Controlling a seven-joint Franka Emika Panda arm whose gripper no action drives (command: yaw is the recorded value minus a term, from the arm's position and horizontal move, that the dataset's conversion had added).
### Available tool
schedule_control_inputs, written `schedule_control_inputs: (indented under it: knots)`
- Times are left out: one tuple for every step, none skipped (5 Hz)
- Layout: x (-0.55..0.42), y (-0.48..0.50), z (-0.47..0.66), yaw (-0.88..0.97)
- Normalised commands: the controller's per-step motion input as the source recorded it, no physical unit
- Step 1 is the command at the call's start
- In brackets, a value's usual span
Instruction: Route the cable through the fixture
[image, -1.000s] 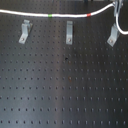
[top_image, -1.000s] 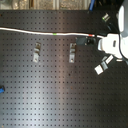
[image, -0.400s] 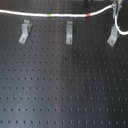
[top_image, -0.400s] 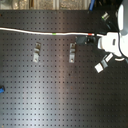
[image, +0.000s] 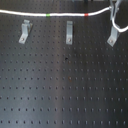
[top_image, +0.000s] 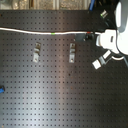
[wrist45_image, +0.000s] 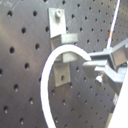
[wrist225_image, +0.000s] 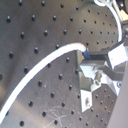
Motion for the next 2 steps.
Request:
schedule_control_inputs:
  knots:
    - [0.074,0.376,0.09,0.40]
    - [0.045,-0.007,0.56,0.00]
